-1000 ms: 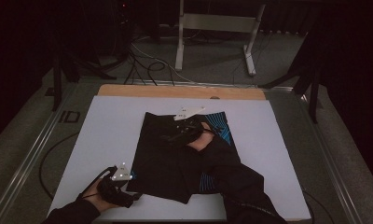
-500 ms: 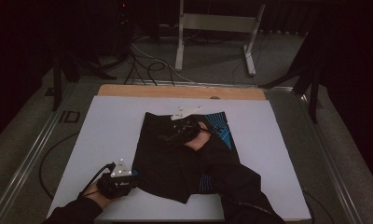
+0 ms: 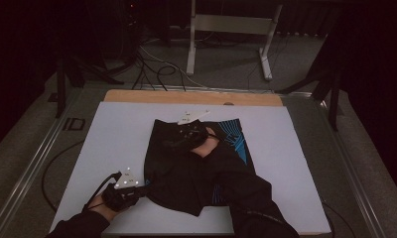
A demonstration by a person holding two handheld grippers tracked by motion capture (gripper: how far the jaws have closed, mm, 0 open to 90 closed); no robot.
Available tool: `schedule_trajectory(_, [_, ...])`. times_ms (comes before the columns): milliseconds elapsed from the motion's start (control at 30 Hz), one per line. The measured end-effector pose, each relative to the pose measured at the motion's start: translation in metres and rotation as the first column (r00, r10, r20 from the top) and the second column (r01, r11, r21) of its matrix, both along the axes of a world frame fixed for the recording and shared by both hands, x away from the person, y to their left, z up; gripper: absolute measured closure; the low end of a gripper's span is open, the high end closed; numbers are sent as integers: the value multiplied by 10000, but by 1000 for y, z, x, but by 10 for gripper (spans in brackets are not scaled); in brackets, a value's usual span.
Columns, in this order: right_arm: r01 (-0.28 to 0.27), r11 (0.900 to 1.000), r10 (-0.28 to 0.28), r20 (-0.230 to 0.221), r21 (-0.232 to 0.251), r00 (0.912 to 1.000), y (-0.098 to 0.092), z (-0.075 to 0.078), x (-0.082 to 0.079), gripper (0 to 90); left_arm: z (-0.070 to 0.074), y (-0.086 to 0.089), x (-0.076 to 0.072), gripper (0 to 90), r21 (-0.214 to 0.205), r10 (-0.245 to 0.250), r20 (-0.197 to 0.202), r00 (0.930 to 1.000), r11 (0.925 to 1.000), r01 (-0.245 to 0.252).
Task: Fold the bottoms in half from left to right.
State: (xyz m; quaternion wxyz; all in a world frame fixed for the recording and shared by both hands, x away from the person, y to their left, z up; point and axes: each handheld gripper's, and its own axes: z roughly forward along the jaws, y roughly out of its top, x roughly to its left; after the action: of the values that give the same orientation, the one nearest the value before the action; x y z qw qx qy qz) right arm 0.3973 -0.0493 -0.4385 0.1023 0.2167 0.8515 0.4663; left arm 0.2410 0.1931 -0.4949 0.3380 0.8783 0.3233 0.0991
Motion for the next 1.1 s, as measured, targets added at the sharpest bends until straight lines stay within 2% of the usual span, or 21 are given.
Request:
schedule_trajectory(367, [-54, 9999, 50, -274, -147, 9996, 24, -9, 14, 93, 0, 0, 0, 838, -58, -4, -39, 10000, 10000, 4])
schedule_trajectory(700, [165, 9995, -178, -461, -284, 9988, 47, -18, 30, 93, 0, 1, -1, 844, 26, -67, -35, 10000, 10000, 67])
schedule_trajectory(967, [256, 9988, -277, -528, -412, 9982, 59, -27, 41, 94, 3, 3, -1, 844, -198, -11, 59, 10000, 9998, 12])
schedule_trajectory(1100, [421, 9979, -457, -734, -502, 9963, 66, -35, 48, 94, 2, 3, -2, 843, -243, -9, 55, 10000, 9997, 10])
